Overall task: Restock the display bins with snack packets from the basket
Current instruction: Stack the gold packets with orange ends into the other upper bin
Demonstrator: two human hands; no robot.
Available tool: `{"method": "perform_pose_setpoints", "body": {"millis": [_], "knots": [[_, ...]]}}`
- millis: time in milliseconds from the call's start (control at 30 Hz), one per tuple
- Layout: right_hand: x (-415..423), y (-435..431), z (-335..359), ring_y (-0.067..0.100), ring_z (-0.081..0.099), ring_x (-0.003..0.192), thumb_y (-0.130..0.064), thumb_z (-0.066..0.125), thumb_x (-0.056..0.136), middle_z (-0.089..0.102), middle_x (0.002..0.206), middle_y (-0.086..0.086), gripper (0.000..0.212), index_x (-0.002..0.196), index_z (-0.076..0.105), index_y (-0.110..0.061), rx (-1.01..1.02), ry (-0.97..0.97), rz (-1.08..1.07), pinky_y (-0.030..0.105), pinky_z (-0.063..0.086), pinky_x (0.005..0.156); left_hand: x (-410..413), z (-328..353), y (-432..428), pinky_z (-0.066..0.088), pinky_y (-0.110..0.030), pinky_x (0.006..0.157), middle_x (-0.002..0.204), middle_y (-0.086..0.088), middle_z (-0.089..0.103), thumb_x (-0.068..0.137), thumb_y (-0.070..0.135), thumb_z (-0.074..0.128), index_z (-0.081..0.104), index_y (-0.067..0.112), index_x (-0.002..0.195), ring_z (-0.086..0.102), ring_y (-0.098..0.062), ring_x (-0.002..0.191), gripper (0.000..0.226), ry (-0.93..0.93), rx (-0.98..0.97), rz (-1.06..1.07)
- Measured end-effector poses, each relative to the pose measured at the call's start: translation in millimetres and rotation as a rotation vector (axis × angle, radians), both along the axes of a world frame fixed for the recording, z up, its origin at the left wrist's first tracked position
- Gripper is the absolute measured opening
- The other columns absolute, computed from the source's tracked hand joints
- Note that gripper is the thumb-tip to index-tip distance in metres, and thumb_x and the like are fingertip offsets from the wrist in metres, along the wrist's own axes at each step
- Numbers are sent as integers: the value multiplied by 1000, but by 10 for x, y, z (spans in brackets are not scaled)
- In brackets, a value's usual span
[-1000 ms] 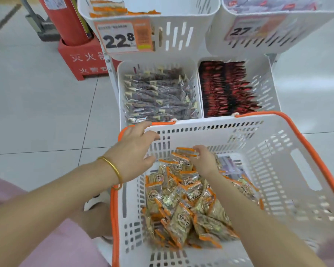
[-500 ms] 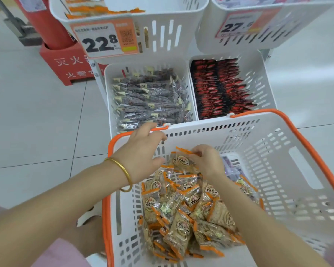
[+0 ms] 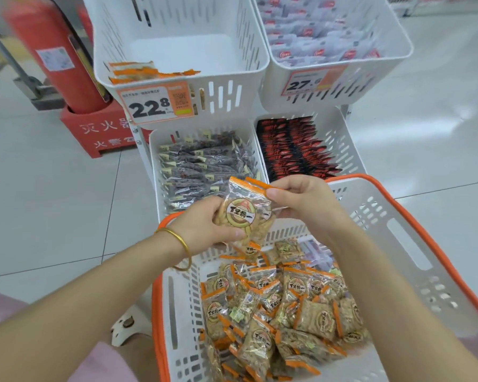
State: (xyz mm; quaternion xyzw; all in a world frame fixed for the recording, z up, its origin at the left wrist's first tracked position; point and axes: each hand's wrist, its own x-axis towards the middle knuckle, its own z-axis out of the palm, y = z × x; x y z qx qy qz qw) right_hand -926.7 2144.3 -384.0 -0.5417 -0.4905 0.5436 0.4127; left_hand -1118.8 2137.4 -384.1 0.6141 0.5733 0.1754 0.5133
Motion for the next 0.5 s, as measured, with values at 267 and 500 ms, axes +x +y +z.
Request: {"method": "perform_pose_setpoints", "body": {"millis": [267,500], "knots": [[84,33,87,8,58,55,-10,69,83,63,60,-1,15,69,69,-15,19,-76,-81,21,51,53,-152,87,101,59,-36,76,108,-16,65,91,7,57,55,9,99,68,-24,92,9,-199,-89,294],[-76,113,224,12,58,64,-12,72,80,63,72,5,13,69,70,-18,145,-108,-101,25,51,53,-62,147,81,57,-37,82,112,-13,65,95,30,49,55,10,111,66,-22,98,27,-447,-246,244]]}}
